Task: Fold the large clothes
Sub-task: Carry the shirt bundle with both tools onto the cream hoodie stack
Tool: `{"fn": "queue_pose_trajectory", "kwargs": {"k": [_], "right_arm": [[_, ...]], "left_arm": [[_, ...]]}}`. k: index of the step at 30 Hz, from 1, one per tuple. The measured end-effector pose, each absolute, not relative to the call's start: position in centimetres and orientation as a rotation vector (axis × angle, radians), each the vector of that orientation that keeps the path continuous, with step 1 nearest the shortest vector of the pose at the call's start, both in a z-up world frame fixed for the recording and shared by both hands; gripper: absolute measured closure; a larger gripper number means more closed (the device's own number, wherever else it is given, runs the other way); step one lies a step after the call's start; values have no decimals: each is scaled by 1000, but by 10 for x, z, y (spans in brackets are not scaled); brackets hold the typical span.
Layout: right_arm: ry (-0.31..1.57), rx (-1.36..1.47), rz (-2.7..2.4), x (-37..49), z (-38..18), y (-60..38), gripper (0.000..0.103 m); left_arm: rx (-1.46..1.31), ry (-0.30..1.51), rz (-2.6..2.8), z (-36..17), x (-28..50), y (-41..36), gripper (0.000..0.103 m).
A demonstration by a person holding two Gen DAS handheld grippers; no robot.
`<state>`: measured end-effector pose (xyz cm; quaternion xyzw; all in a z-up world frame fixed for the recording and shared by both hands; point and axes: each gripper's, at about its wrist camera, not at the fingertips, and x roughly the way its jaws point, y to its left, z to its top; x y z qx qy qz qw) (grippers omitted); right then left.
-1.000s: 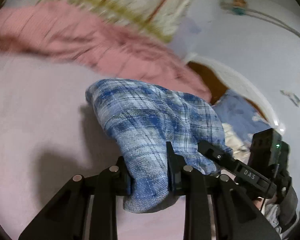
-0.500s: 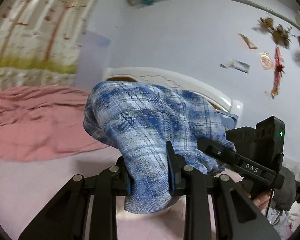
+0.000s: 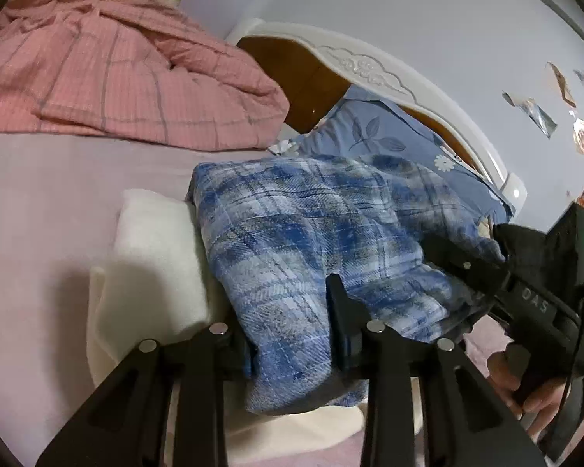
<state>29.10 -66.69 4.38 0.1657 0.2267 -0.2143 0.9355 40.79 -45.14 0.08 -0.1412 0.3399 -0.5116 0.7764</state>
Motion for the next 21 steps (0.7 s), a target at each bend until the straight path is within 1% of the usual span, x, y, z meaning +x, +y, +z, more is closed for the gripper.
{"fn": "queue_pose_trajectory", "kwargs": {"k": [2, 5, 7, 8, 9, 10, 12, 14, 16, 19, 21], "right_arm": [[439, 311, -451, 285, 48, -662, 48], [377, 236, -491, 271, 53, -639, 40], [330, 188, -496, 256, 64, -620, 31], [309, 161, -497, 250, 71, -611, 18], [288, 131, -502, 244, 79, -600, 11], [267, 108, -506, 240, 84, -592, 11], [222, 82, -512, 230, 94, -577, 11], [165, 131, -498, 214, 102, -563, 9], [134, 158, -526, 203, 96, -548, 5], [165, -33, -525, 195, 70, -512, 4], [128, -102, -536, 188, 48, -497, 0]], "left_arm": [[-265, 712, -1073, 11, 398, -451, 64], [-180, 652, -1021, 23, 377, -445, 60], [-137, 558, -937, 32, 362, -427, 57], [-124, 477, -886, 39, 349, -415, 54], [-109, 394, -850, 49, 334, -402, 42], [-94, 314, -805, 58, 320, -389, 32], [-71, 208, -759, 73, 299, -366, 23], [-10, 146, -726, 83, 282, -347, 22], [58, 111, -707, 84, 273, -332, 22], [52, 89, -648, 70, 271, -308, 22], [46, 77, -631, 54, 274, -298, 20]]}}
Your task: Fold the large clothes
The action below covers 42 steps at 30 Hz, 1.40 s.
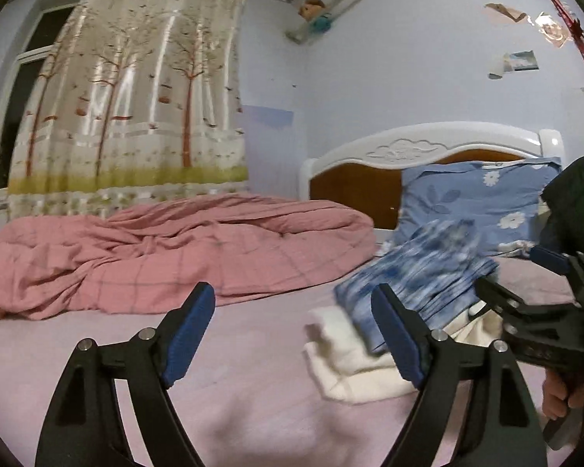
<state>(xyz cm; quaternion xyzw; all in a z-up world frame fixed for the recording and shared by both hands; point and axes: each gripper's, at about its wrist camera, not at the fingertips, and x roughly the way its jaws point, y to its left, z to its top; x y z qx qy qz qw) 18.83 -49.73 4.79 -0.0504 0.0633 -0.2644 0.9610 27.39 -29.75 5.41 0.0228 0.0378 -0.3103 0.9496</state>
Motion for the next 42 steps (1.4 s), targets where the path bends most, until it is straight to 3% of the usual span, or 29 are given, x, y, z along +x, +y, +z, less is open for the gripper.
{"fn": "queue_pose_trajectory", "kwargs": {"k": [5, 9, 42], "right_arm": [[119, -80, -459, 189, 15, -487, 0], [118, -82, -438, 187, 14, -486, 0], [156, -68, -444, 195, 6, -495, 0]], "left_arm": [[17, 134, -579, 9, 295, -292, 13], [-26, 76, -537, 7, 288, -286, 0], [53, 35, -491, 4, 275, -287, 0]]}}
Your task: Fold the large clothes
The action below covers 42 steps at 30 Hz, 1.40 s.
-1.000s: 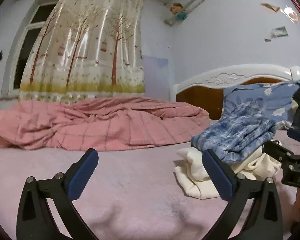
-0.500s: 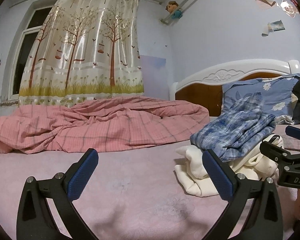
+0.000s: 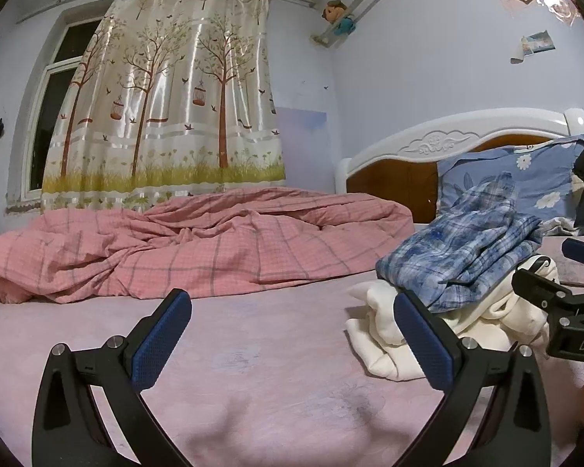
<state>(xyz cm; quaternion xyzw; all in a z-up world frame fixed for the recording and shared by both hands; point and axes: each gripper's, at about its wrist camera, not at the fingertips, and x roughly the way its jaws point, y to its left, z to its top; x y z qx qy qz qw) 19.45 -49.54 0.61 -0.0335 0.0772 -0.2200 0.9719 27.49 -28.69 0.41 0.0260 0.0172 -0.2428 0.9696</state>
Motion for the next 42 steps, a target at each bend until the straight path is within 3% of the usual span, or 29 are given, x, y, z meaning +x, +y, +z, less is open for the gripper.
{"fn": "queue_pose_trajectory", "kwargs": {"k": [42], "right_arm": [[156, -55, -451, 193, 3, -512, 0]], "left_arm": [[62, 61, -498, 0, 276, -278, 0]]}}
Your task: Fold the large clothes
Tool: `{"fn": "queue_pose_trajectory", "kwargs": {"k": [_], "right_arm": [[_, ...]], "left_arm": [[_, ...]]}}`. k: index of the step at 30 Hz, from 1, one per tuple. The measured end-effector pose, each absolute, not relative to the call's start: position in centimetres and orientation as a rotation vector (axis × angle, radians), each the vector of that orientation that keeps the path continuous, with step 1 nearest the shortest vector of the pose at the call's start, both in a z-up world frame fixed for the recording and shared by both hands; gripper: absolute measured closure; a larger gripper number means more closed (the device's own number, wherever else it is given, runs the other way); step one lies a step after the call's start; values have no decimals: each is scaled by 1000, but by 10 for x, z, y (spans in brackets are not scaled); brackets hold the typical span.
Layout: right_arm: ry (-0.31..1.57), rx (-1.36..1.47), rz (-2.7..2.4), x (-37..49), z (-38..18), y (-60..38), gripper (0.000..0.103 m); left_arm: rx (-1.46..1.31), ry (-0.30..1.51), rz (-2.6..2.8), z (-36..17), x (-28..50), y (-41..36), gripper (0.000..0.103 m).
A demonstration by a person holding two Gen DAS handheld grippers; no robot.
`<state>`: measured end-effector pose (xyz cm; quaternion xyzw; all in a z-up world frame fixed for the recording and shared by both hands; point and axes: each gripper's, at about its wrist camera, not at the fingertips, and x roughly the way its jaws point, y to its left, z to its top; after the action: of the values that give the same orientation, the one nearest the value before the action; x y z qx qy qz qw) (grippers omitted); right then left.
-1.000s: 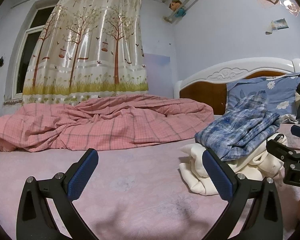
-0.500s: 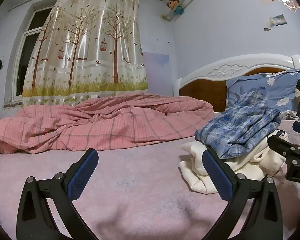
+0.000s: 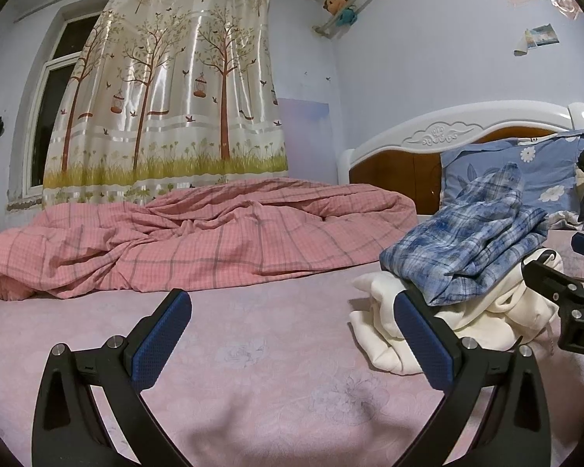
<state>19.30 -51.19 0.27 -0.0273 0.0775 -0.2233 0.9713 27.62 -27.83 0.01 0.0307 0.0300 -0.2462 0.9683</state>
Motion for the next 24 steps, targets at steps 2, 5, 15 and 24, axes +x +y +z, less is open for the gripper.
{"fn": "queue_pose_trajectory", "kwargs": {"k": [2, 5, 15, 24], "right_arm": [[155, -56, -451, 193, 3, -512, 0], [156, -55, -452, 193, 3, -512, 0], [158, -58, -452, 193, 3, -511, 0], [159, -60, -453, 193, 3, -512, 0]], "left_arm": [[63, 60, -498, 0, 276, -278, 0], [63, 61, -498, 0, 276, -278, 0], [67, 54, -498, 1, 275, -275, 0], [59, 68, -504, 2, 276, -269, 0]]}}
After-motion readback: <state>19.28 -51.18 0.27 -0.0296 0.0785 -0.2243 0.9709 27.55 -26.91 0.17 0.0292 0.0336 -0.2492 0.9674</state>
